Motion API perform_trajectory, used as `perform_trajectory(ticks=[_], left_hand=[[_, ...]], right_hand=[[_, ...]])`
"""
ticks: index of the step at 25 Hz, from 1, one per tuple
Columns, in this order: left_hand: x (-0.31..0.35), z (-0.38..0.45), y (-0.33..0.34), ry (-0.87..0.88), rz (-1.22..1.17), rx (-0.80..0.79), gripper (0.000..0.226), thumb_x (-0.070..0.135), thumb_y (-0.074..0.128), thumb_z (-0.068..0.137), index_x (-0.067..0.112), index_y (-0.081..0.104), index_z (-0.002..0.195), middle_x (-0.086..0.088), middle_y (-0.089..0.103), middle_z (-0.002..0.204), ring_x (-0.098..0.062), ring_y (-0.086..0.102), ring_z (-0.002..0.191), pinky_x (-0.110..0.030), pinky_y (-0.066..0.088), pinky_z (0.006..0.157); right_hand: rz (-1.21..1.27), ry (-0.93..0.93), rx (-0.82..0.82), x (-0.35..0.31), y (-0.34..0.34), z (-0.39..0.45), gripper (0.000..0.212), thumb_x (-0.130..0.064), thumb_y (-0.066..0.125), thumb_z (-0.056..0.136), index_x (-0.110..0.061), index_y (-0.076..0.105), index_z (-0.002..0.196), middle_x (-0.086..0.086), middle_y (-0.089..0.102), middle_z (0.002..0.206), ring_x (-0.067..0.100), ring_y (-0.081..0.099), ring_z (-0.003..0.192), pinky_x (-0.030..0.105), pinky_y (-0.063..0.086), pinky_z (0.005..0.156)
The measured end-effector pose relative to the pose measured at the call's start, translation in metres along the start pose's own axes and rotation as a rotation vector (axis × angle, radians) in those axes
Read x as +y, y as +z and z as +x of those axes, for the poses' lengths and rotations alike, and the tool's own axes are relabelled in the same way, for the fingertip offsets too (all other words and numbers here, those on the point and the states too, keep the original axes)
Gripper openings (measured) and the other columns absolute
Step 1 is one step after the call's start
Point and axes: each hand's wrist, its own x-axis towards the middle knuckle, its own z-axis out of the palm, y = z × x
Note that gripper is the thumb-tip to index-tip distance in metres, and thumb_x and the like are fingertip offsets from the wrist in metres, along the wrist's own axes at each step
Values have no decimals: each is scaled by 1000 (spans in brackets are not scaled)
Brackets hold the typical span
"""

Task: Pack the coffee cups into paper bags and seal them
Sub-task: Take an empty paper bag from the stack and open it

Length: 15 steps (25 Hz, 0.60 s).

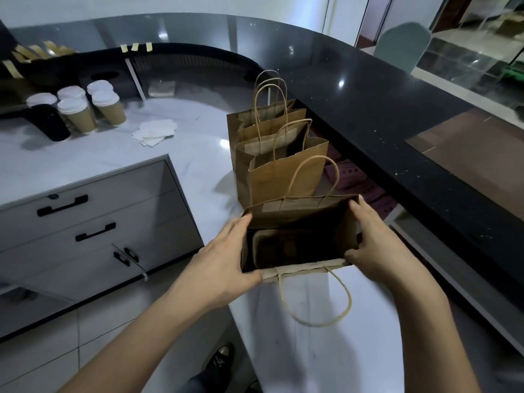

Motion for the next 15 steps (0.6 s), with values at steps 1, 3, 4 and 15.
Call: perform_trajectory(ticks=[1, 3, 4, 15], left_hand=[[-1, -3, -2, -5, 5, -12, 101, 51, 67, 82, 40, 2, 158, 25, 13, 160, -7, 46, 128, -28, 40, 97], [-2, -7, -4, -21, 11, -16, 99, 51, 66, 83, 40, 2, 158, 25, 14, 160, -9, 45, 131, -30, 41, 101], [-3, -10, -5, -37, 8, 1, 97, 50, 65, 85, 40, 3, 158, 24, 16, 160, -11, 45, 131, -31, 41, 103], [-32, -38, -23, -154, -125, 315, 90, 27, 73, 85, 47, 19, 154, 20, 43, 147, -5, 48, 123, -27, 40, 94]], right_hand=[[2, -4, -17, 0, 1, -1, 111, 4, 71, 82, -33, 5, 163, -28, -11, 166, 23, 47, 137, 35, 52, 95], [20, -18, -41, 0, 2, -4, 112, 4, 71, 82, -34, 3, 163, -28, -11, 165, 26, 51, 132, 29, 49, 88], [31, -30, -48, -2, 3, -5, 112, 4, 71, 82, -34, 4, 163, -28, -10, 165, 25, 53, 129, 26, 46, 85], [91, -193, -64, -46, 26, -11, 108, 1, 72, 84, -38, 8, 162, -34, -4, 164, -14, 34, 108, 4, 40, 72]])
